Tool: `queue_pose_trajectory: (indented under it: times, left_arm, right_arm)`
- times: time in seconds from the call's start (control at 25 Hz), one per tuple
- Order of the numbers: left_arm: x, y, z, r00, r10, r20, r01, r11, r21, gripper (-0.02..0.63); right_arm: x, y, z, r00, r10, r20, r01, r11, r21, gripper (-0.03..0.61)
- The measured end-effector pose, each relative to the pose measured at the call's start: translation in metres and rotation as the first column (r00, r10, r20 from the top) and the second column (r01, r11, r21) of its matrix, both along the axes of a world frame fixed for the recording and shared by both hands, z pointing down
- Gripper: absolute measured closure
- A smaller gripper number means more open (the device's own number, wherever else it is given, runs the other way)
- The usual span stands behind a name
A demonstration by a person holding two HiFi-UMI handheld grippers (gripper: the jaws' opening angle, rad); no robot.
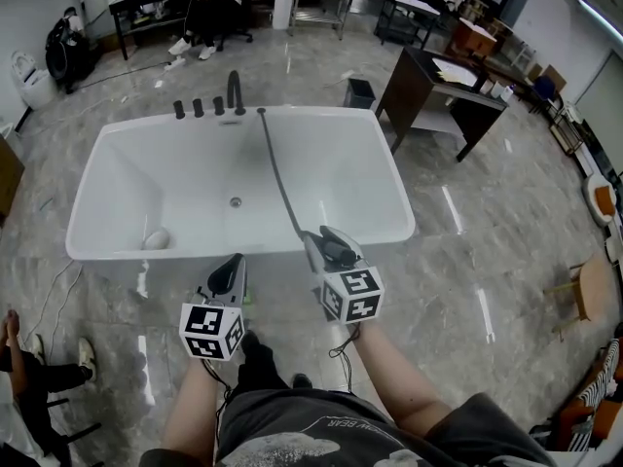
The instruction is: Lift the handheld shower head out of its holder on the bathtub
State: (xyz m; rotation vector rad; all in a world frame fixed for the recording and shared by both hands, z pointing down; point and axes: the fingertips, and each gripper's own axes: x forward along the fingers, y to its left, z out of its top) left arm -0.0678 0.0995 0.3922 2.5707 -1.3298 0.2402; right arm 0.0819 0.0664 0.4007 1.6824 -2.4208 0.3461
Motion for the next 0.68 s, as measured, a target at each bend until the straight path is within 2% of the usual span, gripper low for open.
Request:
queue_pose_trajectory:
  times: [0.68]
  left_arm:
    - [-0.0047, -0.0083, -0.0058, 1.0, -0.005, 0.012, 0.005, 1.0, 0.012, 0.598]
  right_arm:
    - [-0.0074, -0.0049, 0.0008, 1.0, -0.023, -0.017, 0.023, 1.0, 0.002, 0.445]
